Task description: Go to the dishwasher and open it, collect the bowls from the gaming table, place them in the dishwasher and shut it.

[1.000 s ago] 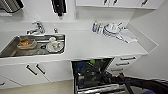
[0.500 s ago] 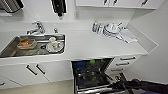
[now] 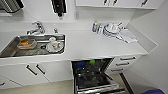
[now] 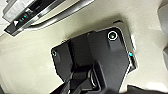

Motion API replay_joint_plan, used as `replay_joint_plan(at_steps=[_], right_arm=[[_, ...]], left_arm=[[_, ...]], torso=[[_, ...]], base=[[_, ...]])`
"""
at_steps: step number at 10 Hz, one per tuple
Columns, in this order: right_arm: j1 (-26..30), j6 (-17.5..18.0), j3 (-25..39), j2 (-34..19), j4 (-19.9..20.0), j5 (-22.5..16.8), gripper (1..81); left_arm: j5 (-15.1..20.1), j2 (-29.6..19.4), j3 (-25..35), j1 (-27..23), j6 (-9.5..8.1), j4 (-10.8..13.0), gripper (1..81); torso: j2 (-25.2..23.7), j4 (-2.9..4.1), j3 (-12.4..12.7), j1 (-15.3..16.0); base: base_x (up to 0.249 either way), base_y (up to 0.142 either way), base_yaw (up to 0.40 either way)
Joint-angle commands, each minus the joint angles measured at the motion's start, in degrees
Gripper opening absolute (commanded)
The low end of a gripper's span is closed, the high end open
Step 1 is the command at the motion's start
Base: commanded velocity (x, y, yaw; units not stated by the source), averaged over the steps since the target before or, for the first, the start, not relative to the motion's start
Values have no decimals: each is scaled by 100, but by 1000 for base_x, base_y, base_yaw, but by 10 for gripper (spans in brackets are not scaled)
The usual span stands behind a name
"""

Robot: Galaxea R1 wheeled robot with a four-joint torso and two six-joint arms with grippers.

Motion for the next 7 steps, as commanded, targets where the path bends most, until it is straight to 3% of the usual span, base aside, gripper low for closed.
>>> replay_joint_plan(at_steps=[1,3,5,7], right_arm=[[-781,-45,-98,-342,-154,261,811],[-1230,-45,-412,-176,-286,638,811],[-1556,-72,-678,-8,-294,841,811],[-1758,-133,-827,114,-303,1052,811]], left_arm=[[258,-33,9,131,-23,-17,811],[233,-77,9,61,-6,-8,811],[-128,-244,44,17,3,-25,811],[-260,-201,44,17,-23,-25,811]], torso=[[-573,0,0,369],[-665,0,0,422],[-1038,0,0,647],[-1445,0,2,899]], base=[[0,0,0],[0,0,0],[0,0,0],[0,0,0]])
